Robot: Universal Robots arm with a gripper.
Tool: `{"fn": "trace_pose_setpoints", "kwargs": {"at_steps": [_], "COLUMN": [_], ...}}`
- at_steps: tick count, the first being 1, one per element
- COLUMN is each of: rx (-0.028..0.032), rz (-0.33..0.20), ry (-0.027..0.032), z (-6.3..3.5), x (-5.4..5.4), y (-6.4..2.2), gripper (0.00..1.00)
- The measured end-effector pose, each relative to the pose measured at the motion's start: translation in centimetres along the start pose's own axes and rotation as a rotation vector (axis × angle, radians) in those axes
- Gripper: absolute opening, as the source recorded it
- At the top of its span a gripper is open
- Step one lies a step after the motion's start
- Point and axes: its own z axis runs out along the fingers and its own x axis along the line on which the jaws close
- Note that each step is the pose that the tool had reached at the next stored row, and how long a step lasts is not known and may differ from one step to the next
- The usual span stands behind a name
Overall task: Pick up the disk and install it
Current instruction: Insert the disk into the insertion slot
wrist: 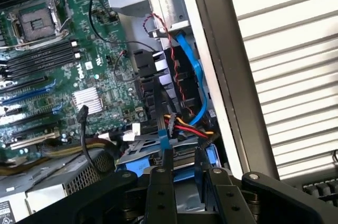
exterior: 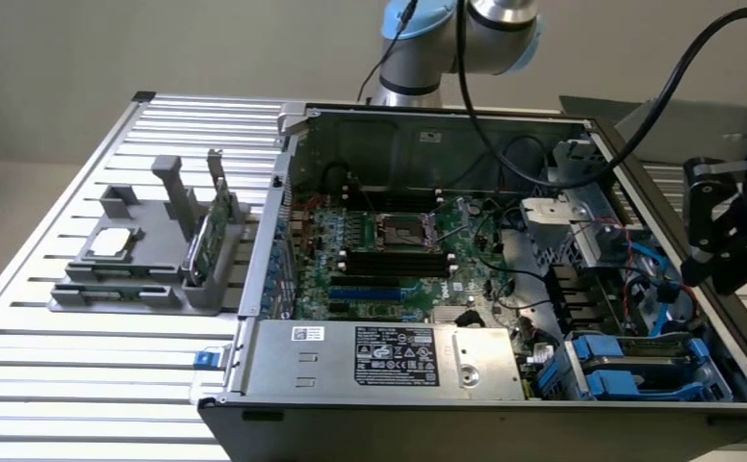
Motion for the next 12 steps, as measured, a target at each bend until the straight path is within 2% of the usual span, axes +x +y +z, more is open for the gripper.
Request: {"fn": "trace_pose_setpoints", "kwargs": {"at_steps": [12], "rx": [-0.0068], "rz": [0.174], "ry": [-0.0070], "z": [0.52], "x": [-0.07], "y": [0.00], "gripper": [0.31]}}
